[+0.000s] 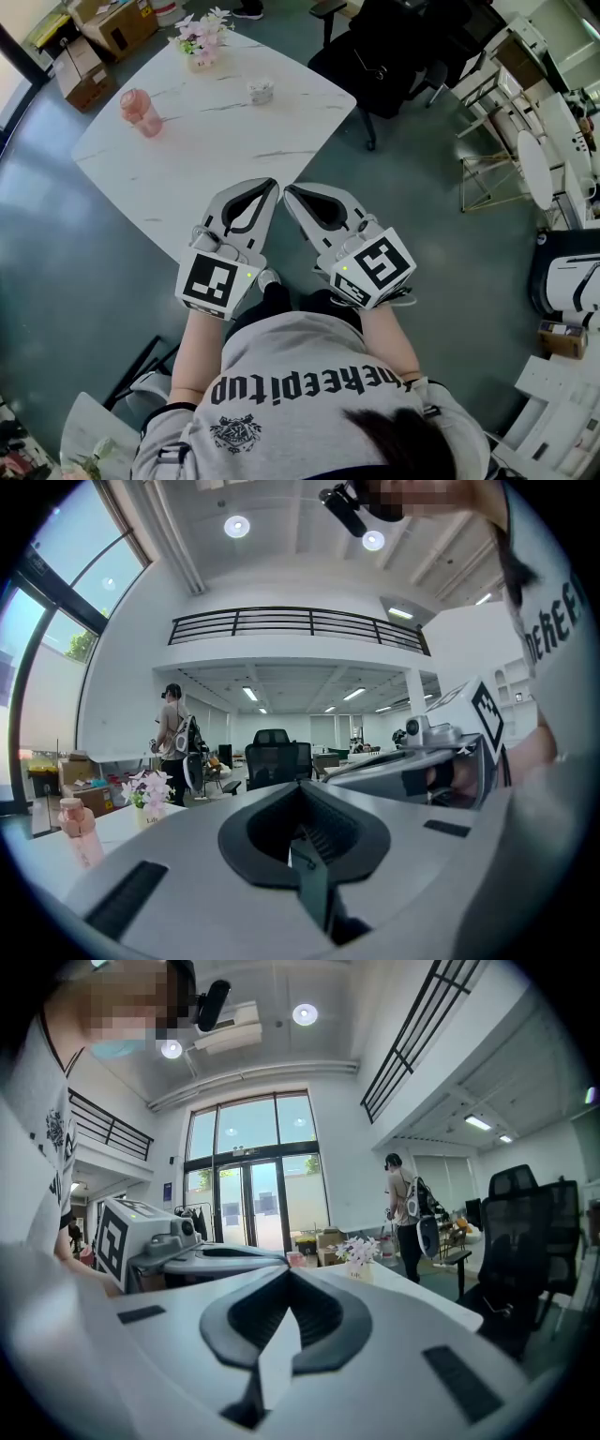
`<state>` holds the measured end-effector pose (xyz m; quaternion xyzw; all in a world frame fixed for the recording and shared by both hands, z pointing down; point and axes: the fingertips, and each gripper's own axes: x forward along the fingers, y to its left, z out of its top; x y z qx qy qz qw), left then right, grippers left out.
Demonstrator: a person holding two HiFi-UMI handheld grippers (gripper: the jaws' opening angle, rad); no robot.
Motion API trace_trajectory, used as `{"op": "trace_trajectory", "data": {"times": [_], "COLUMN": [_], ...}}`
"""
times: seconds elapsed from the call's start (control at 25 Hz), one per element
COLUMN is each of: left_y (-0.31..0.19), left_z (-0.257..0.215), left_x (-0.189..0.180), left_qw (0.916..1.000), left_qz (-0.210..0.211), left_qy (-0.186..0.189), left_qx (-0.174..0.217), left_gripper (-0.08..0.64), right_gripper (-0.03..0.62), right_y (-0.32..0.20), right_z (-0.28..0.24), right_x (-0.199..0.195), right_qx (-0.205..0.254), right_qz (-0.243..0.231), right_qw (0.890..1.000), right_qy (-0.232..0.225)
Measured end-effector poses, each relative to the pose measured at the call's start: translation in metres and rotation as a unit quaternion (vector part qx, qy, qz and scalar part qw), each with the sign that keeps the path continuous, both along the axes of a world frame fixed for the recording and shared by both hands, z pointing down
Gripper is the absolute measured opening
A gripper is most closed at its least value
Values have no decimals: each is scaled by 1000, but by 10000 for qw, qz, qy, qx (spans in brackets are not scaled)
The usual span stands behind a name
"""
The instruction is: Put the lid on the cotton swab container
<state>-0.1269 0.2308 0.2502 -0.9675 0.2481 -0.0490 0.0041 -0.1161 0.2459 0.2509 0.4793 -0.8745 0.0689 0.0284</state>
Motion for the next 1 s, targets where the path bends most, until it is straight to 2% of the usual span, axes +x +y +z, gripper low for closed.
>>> {"op": "trace_trajectory", "data": {"times": [0.4,1.0], "left_y": [-10,-44], "left_z": [4,5], "left_x": [2,-5], "left_qw": [9997,9994], "left_qz": [173,-262], "left_qy": [164,179], "left_qx": [-85,-116], "left_gripper": [15,15], "right_gripper": [11,11], "right_y": [-6,-39], "right_z": [4,1], "right_x": [9,6], "right_qx": [47,-32], "right_qz": [415,-26], "right_qw": [9990,9999], "right_qy": [154,92]}}
